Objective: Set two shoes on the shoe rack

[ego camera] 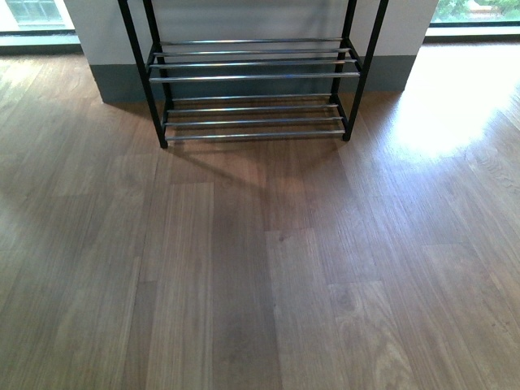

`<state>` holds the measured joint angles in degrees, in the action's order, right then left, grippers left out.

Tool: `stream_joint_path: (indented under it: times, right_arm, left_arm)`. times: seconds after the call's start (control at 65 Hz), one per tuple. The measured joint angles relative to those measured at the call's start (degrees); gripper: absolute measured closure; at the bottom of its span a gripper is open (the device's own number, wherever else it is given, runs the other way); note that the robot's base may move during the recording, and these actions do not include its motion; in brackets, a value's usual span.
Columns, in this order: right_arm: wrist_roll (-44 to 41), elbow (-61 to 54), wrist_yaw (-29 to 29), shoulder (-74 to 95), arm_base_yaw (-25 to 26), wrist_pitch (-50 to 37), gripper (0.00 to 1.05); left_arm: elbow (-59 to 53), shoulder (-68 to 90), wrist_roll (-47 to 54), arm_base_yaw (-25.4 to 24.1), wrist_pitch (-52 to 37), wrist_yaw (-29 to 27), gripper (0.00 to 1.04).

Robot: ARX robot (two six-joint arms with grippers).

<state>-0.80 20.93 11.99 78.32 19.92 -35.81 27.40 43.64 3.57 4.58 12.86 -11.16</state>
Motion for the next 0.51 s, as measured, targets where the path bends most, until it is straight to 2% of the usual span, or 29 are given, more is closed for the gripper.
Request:
stream_joint_path:
  times: [0.108, 0.507]
  right_arm:
    - [0.0, 0.0, 0.1, 0.0, 0.0, 0.0, 1.03]
    - [0.0, 0.0, 0.1, 0.0, 0.0, 0.0, 1.03]
  left_arm:
    - [0.0, -3.2, 1.0, 1.6, 2.3, -3.5, 1.03]
    - [0.0, -4.3, 1.5, 2.0, 2.3, -3.9, 1.03]
